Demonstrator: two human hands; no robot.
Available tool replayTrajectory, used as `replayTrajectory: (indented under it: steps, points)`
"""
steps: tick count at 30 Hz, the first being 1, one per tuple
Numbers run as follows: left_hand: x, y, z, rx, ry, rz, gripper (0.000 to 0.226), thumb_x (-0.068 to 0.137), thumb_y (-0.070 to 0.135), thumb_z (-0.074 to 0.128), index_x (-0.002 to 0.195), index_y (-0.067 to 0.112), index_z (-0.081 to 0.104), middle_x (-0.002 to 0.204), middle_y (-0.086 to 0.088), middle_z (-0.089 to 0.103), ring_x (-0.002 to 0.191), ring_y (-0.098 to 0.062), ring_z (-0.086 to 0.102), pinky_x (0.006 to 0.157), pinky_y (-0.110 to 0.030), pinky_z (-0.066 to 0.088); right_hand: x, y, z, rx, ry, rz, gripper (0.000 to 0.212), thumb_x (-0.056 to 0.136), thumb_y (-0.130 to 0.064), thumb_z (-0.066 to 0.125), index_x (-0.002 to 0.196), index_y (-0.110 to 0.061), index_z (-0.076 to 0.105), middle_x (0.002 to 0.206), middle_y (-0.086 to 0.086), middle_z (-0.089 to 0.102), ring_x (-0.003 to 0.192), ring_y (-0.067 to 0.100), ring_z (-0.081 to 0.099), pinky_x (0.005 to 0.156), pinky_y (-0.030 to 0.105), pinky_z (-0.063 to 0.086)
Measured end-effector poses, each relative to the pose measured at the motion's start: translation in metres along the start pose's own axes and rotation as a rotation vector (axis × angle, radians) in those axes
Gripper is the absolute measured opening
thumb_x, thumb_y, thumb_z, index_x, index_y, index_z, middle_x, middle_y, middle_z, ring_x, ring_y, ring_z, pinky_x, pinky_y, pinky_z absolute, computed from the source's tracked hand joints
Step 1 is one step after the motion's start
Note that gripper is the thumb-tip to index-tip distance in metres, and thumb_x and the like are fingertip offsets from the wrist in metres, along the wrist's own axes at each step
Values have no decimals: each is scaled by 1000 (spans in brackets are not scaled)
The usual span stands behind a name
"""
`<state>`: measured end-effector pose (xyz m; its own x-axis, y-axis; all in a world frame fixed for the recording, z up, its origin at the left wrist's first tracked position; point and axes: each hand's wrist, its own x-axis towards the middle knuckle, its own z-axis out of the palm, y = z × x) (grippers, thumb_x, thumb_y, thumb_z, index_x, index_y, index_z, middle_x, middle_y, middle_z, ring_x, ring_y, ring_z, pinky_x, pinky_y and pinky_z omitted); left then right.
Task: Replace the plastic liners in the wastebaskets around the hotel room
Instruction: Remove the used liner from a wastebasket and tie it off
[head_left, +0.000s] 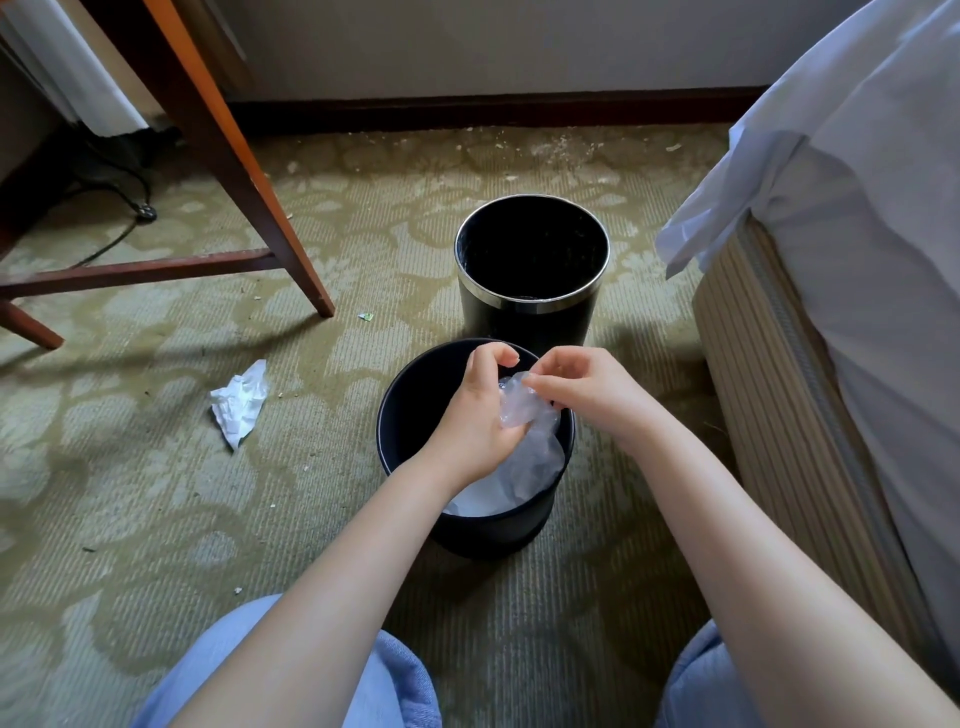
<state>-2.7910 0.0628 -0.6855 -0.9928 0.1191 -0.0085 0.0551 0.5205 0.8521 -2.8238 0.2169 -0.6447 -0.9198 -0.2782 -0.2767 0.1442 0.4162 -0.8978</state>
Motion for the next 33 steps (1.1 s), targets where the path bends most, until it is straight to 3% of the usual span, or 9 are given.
replayTrajectory:
  steps: [2, 5, 9, 12, 18, 22, 27, 30, 33]
  points:
    - [-1, 3, 0, 6, 27, 20, 45, 89, 19, 64, 124, 14, 36, 124, -1, 40, 92, -14, 50, 75, -22, 41, 1, 1, 3, -64, 37, -8, 10, 88, -17, 65, 80, -12, 66, 63, -9, 56, 60, 3, 49, 62, 19, 41]
    - [-1, 4, -3, 37, 84, 111, 15, 93, 16, 58, 97, 18, 44, 100, 6, 40, 78, -12, 48, 66, -23, 41, 5, 5, 7, -73, 170, 6, 11, 89, -17, 60, 82, -10, 64, 71, -3, 58, 69, 10, 50, 67, 27, 42]
    - [1, 5, -6, 38, 152, 161, 21, 86, -2, 54, 83, 17, 44, 88, 12, 39, 77, -13, 46, 68, -28, 44, 3, 2, 19, -129, 410, -76, 12, 92, -17, 57, 82, -11, 59, 73, -6, 56, 67, 8, 50, 62, 22, 40]
    - [3, 6, -6, 41, 182, 86, 20, 85, -4, 53, 84, 13, 41, 83, 7, 42, 73, -17, 44, 63, -15, 38, -2, -1, 25, -210, 510, -203, 12, 93, -15, 54, 83, -9, 56, 79, -3, 54, 70, 8, 47, 63, 21, 39]
    - [2, 2, -10, 34, 145, -27, 14, 89, 2, 50, 89, 10, 39, 77, -1, 46, 65, -10, 40, 56, -14, 34, -14, 2, 35, 100, 259, -13, 15, 102, -16, 40, 89, -9, 45, 71, 15, 69, 57, 20, 65, 62, 35, 55]
    - [4, 1, -17, -31, 75, -100, 10, 90, 9, 50, 96, 13, 43, 81, 3, 50, 72, -12, 47, 59, -13, 37, -14, 8, 40, 181, 227, 11, 16, 103, -17, 37, 89, -10, 43, 78, 13, 72, 74, 23, 71, 78, 45, 59]
    - [5, -1, -27, -124, 15, -114, 11, 86, 22, 48, 97, 20, 50, 82, 0, 57, 75, -13, 52, 65, -24, 42, -13, 13, 43, 99, 218, -65, 14, 101, -22, 42, 91, -13, 46, 92, 12, 66, 92, 24, 67, 83, 52, 54]
    - [3, -1, -29, -178, -19, -114, 19, 78, 23, 41, 92, 27, 54, 92, 3, 60, 82, -10, 54, 74, -21, 43, -13, 14, 45, 24, 239, -156, 13, 101, -17, 43, 91, -10, 45, 81, 0, 56, 80, 15, 58, 78, 44, 53]
    - [1, -1, -30, -264, -22, -151, 30, 74, 20, 36, 94, 27, 57, 97, 0, 64, 94, -12, 56, 86, -26, 44, -15, 16, 45, -102, 211, -288, 11, 100, -11, 45, 90, -10, 43, 72, -8, 47, 65, 2, 48, 60, 20, 37]
